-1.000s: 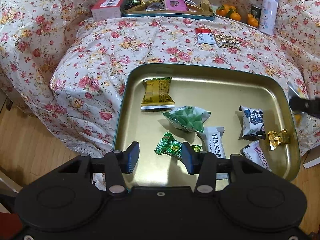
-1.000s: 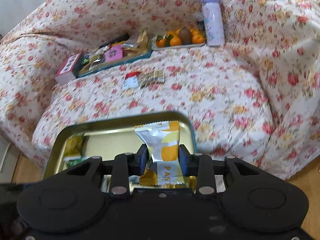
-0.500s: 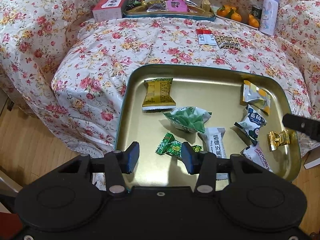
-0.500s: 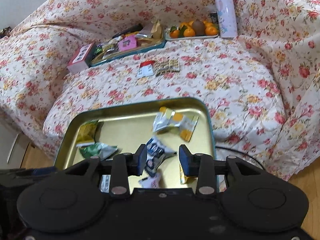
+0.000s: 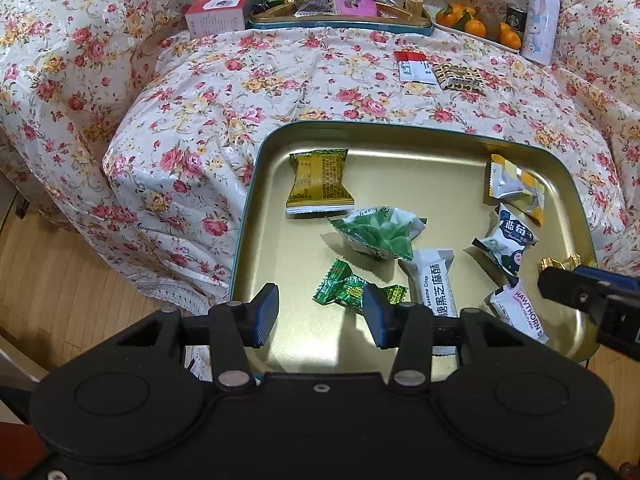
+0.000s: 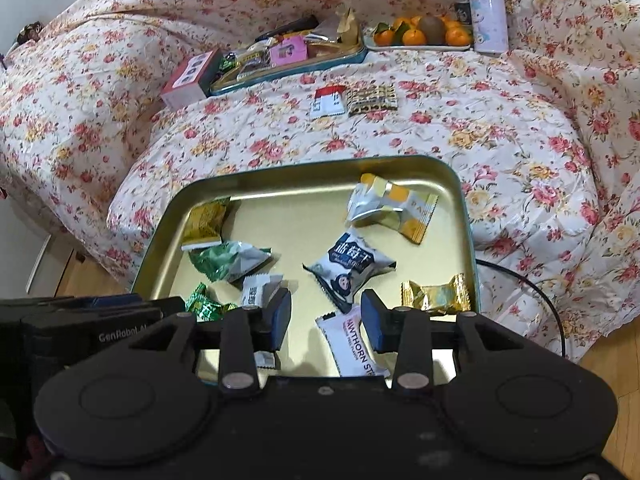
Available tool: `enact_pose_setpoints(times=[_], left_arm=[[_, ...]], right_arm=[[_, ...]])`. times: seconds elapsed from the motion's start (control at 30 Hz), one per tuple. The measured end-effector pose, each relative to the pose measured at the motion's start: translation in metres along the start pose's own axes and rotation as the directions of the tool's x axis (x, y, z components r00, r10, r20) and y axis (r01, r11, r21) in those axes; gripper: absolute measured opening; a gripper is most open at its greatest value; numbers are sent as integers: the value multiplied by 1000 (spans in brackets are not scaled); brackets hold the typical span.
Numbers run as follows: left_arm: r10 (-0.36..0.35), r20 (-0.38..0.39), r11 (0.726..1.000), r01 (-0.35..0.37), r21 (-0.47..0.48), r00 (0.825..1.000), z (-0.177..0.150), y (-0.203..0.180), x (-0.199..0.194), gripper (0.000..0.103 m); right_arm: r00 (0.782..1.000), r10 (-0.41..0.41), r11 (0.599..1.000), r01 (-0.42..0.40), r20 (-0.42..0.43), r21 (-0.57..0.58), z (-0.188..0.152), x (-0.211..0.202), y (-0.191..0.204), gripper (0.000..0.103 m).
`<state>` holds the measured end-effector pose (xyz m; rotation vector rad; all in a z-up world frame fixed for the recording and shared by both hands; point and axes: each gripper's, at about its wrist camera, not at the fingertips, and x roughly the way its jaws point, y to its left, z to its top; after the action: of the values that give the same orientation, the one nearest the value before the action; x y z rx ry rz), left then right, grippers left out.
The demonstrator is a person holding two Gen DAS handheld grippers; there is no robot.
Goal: Organize snacks
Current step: 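Withdraw both grippers from the tray back toward the loose snacks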
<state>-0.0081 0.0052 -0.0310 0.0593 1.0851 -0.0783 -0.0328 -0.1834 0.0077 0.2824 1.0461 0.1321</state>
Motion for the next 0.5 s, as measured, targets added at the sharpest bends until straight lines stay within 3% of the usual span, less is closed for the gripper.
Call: enact_pose_setpoints(times=[0.5], left_arm=[[-8, -46, 1000, 8, -3, 999, 0, -1, 6, 53]], right_arm=[[999, 10, 1000, -10, -32, 1, -1, 2, 1, 45]])
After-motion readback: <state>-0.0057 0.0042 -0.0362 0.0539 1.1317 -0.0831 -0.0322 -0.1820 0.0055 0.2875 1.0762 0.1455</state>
